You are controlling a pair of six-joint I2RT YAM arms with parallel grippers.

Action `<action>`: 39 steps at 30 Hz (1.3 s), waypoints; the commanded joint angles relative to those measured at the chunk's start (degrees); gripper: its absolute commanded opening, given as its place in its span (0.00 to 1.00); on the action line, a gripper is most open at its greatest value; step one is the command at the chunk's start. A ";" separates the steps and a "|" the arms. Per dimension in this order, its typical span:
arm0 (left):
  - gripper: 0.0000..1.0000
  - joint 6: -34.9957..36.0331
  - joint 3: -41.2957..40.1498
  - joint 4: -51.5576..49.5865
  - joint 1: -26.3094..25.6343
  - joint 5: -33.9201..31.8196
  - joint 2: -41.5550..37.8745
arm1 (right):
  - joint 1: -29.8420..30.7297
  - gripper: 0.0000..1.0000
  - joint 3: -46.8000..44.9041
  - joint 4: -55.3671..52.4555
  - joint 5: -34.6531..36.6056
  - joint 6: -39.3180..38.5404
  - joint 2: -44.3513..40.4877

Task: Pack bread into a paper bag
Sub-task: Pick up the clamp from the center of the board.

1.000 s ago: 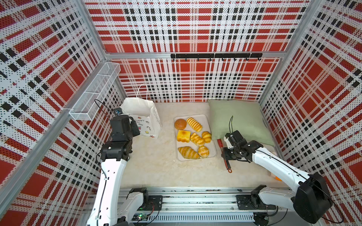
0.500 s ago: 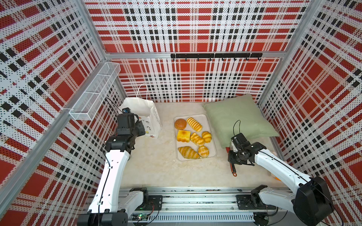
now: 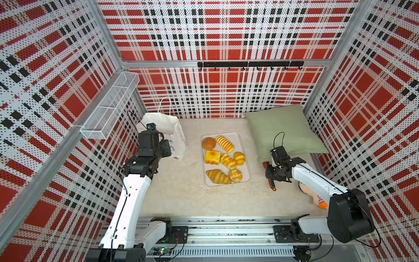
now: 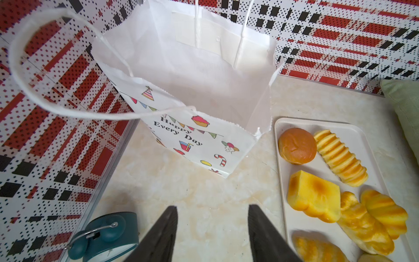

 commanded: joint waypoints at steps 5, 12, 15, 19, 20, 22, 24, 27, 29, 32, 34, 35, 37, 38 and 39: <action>0.54 1.00 -1.22 0.88 -0.07 -0.86 -2.36 | -0.44 0.39 -4.92 3.01 -1.88 1.83 -1.12; 0.54 0.05 -2.52 -0.21 -0.16 -0.65 -5.30 | 0.20 0.39 -6.28 -4.00 -5.64 2.78 -13.55; 0.54 -0.24 -3.27 -0.31 -0.24 -0.37 -6.25 | 0.27 0.45 -9.17 -5.06 -10.55 2.74 -17.83; 0.54 -0.23 -3.78 0.18 -0.54 0.45 -6.19 | 0.49 0.37 -13.49 -2.89 -14.31 3.62 -16.98; 0.54 -0.11 -3.69 0.09 -0.70 0.41 -6.23 | 1.34 0.36 -13.35 -3.48 -14.88 4.23 -16.59; 0.54 -0.24 -3.60 -0.01 -0.77 0.33 -6.63 | 4.61 0.36 -11.76 -6.27 -11.27 5.07 -18.26; 0.54 -0.24 -3.81 0.00 -0.79 0.40 -7.05 | 5.54 0.33 -10.05 -9.29 -9.53 5.53 -21.32; 0.54 -0.32 -4.25 -0.04 -0.94 0.59 -7.59 | 5.68 0.25 -6.46 -13.61 -10.01 6.61 -25.72; 0.54 -0.25 -4.24 -0.05 -1.14 0.76 -7.86 | 6.02 0.24 -2.86 -14.93 -10.10 6.97 -28.29; 0.54 0.17 -3.67 0.00 -1.70 1.13 -7.95 | 6.81 0.10 2.16 -19.27 -11.76 9.02 -30.88; 0.53 0.38 -2.90 0.32 -2.30 1.17 -8.06 | 6.95 0.07 5.74 -18.26 -13.38 9.59 -31.61; 0.52 0.45 -2.49 0.59 -2.47 1.22 -8.11 | 7.03 0.06 6.78 -16.56 -14.98 9.68 -31.41; 0.52 0.64 -0.91 0.96 -3.27 1.02 -8.47 | 7.66 0.04 8.88 -12.48 -18.02 9.94 -29.76; 0.51 0.64 -0.09 0.97 -3.57 0.39 -8.63 | 8.27 0.03 10.01 -11.94 -18.25 9.95 -28.71; 0.51 0.64 0.94 0.88 -4.11 -0.63 -8.95 | 9.13 0.03 11.29 -11.94 -18.25 9.95 -27.43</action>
